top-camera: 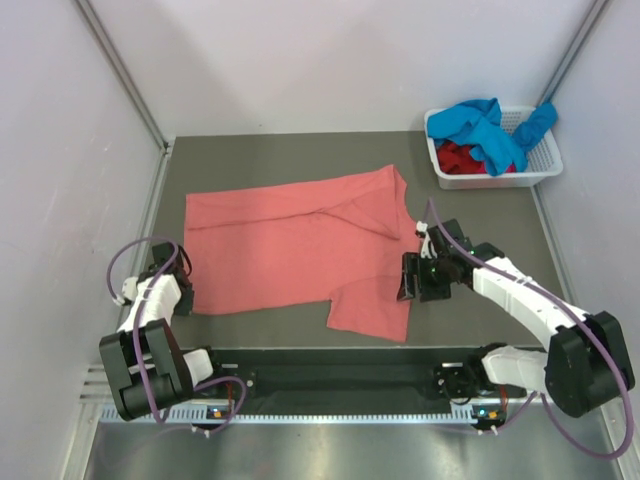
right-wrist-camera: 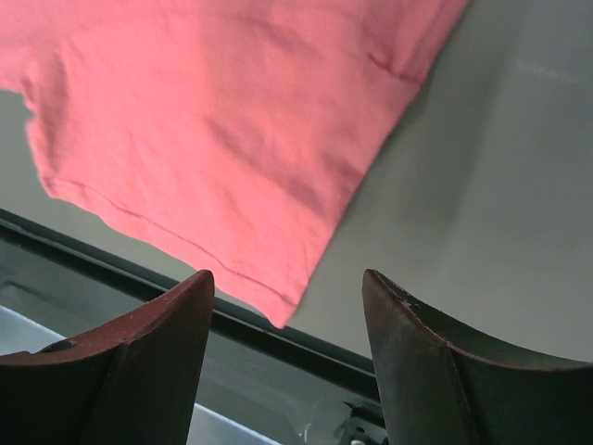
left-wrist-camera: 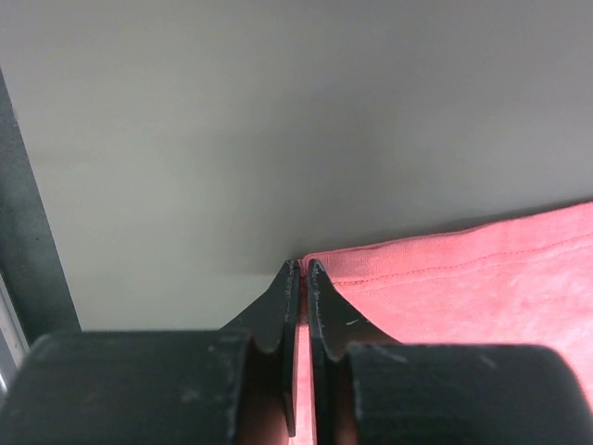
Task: Fold and stack the t-shirts
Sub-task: Fold the tshirt
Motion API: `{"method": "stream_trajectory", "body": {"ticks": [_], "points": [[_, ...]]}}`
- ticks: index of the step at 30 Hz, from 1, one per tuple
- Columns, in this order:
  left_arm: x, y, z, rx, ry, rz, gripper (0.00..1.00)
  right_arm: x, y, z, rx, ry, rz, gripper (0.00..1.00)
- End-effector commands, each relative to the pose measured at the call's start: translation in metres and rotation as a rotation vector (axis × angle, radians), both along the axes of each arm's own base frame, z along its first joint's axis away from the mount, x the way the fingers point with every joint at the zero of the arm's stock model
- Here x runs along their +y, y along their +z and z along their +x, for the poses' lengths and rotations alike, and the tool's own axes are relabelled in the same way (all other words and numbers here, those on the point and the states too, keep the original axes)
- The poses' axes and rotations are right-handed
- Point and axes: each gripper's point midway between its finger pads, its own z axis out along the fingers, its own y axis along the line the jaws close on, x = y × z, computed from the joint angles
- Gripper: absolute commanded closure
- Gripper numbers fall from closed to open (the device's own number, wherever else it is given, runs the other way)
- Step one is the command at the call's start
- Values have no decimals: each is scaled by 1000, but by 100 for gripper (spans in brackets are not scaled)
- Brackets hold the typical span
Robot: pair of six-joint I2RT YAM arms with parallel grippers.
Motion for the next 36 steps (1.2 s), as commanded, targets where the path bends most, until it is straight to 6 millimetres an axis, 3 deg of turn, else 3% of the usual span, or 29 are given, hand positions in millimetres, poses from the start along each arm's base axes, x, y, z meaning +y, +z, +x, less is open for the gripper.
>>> {"method": "stream_trajectory", "body": {"ticks": [1, 6, 10, 17, 22, 33, 36], "points": [[-6, -11, -7, 34, -45, -28, 100, -7, -5, -14, 26, -18, 3, 34], [-15, -14, -17, 67, -71, -64, 100, 5, -14, -52, 169, -38, 116, 37], [-14, -11, -23, 71, -86, -46, 100, 10, -17, -65, 178, -64, 164, 42], [-11, -3, -31, 54, -108, 2, 100, 6, -49, -96, 275, -161, 180, 49], [-14, -9, -37, 61, -108, -8, 100, 9, -57, -92, 269, -206, 204, 57], [-6, 0, -31, 55, -116, 28, 100, 2, -65, -61, 214, -276, 108, 58], [-2, 3, -29, 71, -122, 42, 100, 11, -57, -53, 202, -264, 153, 60]]}}
